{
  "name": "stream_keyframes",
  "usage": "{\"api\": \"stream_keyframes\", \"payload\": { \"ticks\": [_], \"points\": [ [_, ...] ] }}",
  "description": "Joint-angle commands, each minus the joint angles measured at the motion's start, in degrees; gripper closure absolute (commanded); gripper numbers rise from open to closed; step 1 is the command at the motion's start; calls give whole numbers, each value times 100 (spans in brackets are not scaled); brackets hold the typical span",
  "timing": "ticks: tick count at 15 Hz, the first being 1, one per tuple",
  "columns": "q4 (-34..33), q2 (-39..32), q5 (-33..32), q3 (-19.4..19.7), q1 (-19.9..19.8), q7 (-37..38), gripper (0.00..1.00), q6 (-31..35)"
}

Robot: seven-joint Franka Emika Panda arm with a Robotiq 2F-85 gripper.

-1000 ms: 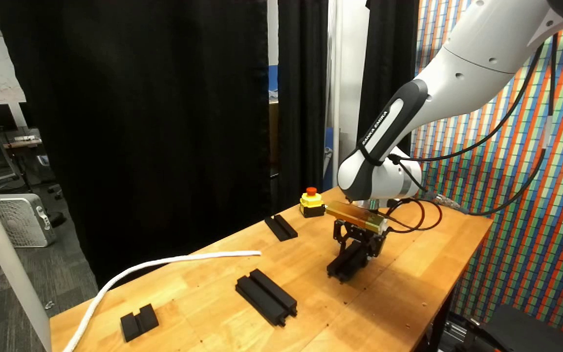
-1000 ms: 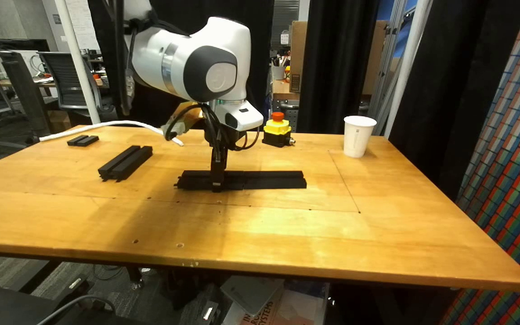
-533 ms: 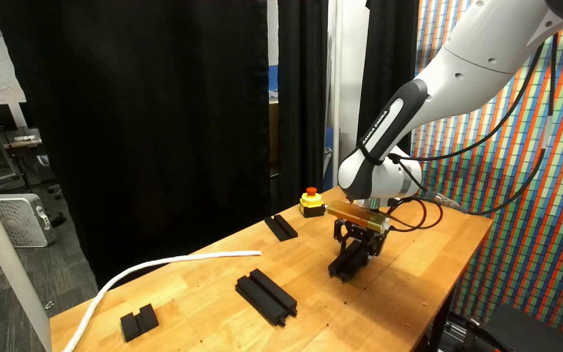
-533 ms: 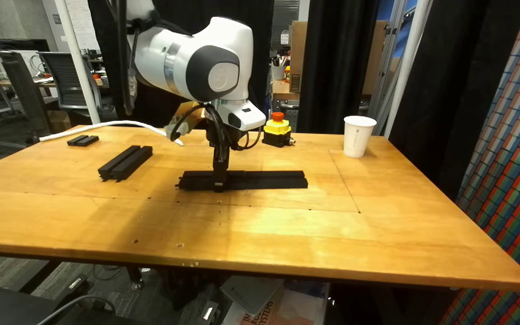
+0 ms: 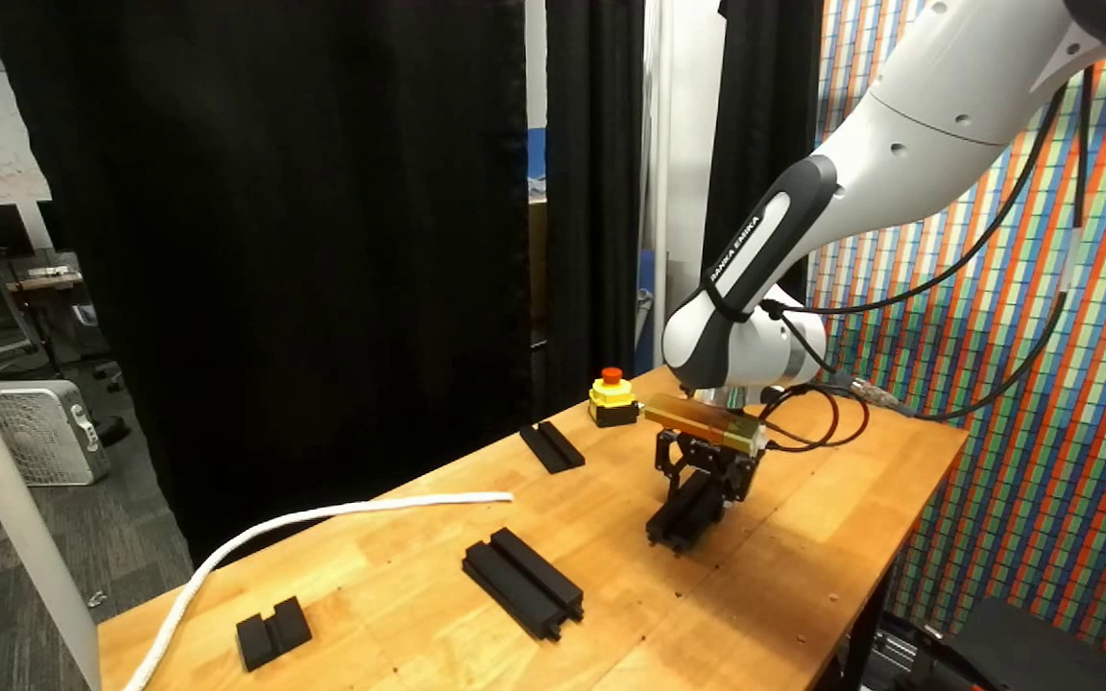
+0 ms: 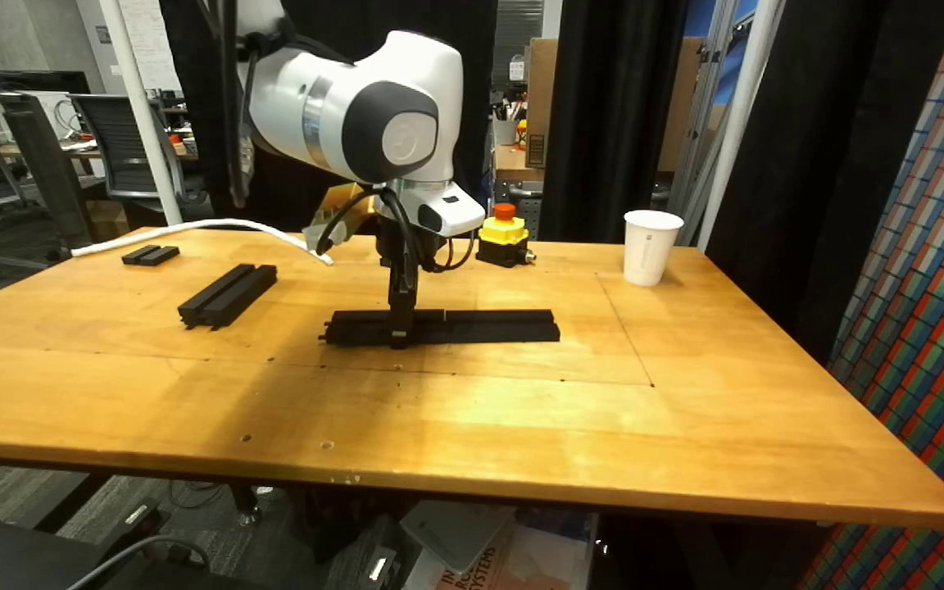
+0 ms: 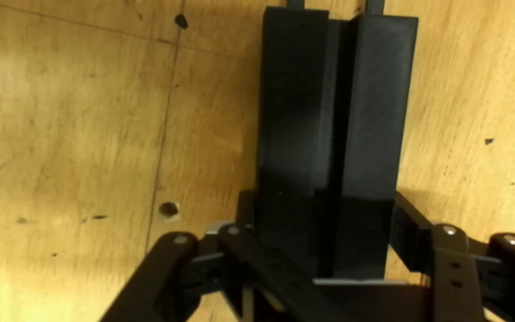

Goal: Connect the four black objects together

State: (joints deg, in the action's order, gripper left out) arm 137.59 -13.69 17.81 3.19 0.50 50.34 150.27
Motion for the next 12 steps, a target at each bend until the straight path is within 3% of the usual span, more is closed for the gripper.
{"api": "stream_keyframes", "payload": {
  "ticks": [1, 12],
  "points": [
    [-271, -197, 156, -39, -91, -232, 53, -93],
    [-463, -317, 189, -20, -152, -246, 53, -243]
  ]
}}
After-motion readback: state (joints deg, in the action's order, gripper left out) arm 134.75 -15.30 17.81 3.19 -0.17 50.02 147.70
